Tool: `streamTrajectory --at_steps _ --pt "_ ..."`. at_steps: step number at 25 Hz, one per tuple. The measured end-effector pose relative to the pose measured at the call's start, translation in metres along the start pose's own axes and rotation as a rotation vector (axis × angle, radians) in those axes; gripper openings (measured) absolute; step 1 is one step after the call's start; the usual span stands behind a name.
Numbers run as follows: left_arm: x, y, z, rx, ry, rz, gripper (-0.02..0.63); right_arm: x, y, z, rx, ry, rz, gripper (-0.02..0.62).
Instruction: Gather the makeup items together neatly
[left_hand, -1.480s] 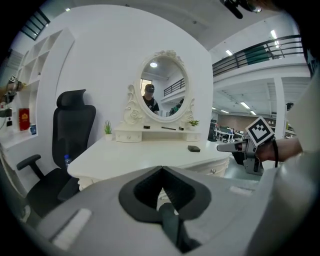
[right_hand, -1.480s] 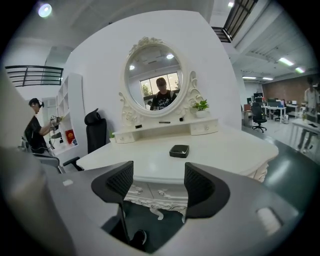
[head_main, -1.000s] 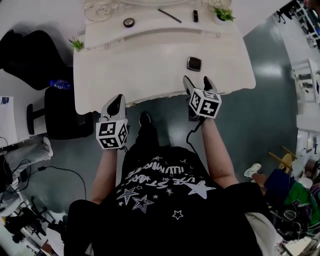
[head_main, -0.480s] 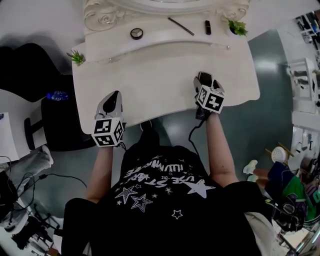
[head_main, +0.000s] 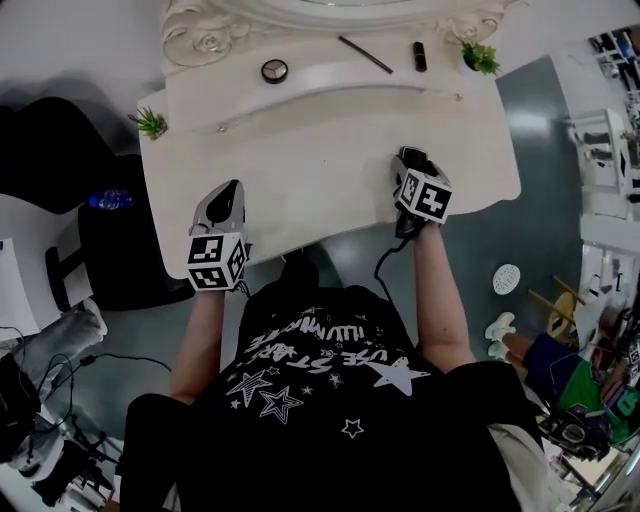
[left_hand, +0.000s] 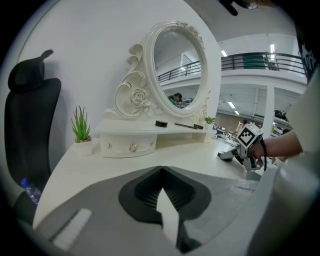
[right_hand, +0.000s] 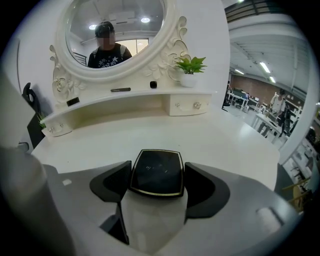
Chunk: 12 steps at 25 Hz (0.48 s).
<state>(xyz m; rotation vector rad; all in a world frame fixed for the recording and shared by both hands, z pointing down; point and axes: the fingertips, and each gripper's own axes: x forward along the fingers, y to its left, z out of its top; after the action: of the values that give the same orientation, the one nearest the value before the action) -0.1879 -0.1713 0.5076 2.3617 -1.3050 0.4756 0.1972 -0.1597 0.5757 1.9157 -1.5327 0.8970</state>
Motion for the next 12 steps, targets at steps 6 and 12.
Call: streamTrajectory --at_steps 6,12 --pt "-0.002 -0.003 0.000 0.006 -0.003 -0.008 0.000 -0.011 0.020 0.002 -0.022 -0.009 0.027 0.359" --pt "-0.010 -0.008 -0.007 0.004 -0.002 -0.007 0.000 -0.020 0.083 0.001 -0.025 -0.038 0.154 0.359"
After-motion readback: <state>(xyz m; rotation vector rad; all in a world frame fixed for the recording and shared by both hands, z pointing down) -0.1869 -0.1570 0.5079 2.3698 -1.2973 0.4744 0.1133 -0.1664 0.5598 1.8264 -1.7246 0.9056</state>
